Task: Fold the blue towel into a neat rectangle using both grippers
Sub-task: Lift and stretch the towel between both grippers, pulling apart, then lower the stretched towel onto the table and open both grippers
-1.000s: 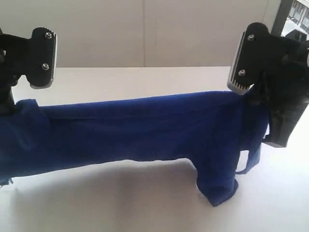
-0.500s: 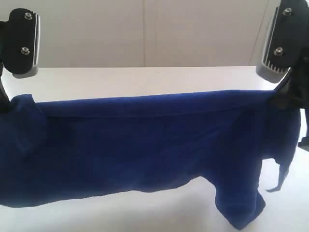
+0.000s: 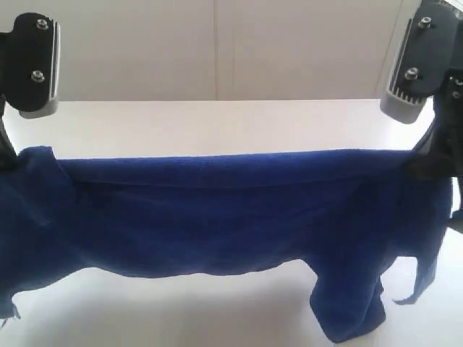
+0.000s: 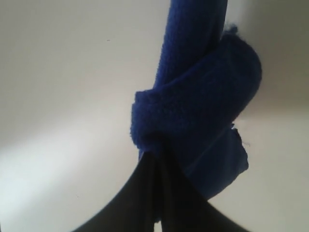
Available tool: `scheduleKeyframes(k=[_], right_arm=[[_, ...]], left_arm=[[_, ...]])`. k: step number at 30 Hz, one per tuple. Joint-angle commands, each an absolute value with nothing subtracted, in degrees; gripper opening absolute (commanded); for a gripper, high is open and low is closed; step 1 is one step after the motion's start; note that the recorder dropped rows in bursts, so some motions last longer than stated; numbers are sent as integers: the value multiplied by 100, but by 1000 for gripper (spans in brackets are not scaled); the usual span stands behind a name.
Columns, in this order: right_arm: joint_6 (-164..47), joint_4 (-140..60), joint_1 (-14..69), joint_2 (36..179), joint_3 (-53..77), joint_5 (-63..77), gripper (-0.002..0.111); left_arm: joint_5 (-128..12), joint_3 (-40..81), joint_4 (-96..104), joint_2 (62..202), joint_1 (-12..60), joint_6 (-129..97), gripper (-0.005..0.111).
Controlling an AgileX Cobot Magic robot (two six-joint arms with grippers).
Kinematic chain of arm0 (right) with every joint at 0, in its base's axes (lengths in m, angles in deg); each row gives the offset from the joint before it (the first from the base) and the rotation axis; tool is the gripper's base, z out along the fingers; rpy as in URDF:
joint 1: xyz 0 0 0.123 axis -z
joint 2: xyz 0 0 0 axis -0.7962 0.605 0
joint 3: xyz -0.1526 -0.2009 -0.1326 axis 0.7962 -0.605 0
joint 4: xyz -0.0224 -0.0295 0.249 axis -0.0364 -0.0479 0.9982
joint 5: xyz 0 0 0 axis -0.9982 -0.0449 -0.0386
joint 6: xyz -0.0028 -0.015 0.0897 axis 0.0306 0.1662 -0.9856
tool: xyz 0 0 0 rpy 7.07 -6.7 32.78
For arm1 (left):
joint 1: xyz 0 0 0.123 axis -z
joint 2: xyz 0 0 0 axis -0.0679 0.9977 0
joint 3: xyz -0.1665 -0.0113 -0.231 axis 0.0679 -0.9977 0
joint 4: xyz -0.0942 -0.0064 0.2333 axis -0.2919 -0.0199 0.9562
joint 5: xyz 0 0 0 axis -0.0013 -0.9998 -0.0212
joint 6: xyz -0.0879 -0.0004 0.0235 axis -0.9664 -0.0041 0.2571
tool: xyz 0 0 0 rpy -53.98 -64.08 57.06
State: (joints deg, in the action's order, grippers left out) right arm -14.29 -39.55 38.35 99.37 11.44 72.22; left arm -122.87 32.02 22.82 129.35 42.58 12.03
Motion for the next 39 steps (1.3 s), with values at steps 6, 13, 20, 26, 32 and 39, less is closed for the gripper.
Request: scheduleKeyframes(k=[6,13,20,26,32,39], right_arm=[[-1481,-4058,3849,10836,1173,6586,0],[-1440,-4302,3849,11413,1173,5766,0],[-1476,-4902,3849,12084,1173,4850,0],[-1505,-5491,3849,12668,1173,3910,0],[-2214,-6512,3860,13308,1173,3036,0],[-3168,-7714,3860,14007,1173,2140,0]], left_arm=[[-12183,2597,3062,13298,4154,1203,0],[-10976,2392,3129,13649,3716,1203,0],[-9847,2261,3255,14161,3220,1203,0],[-8759,2261,3492,14689,2792,1203,0],[-7914,2261,3545,15347,2409,1203,0],[-6961,2261,3729,16049,1949,1203,0]])
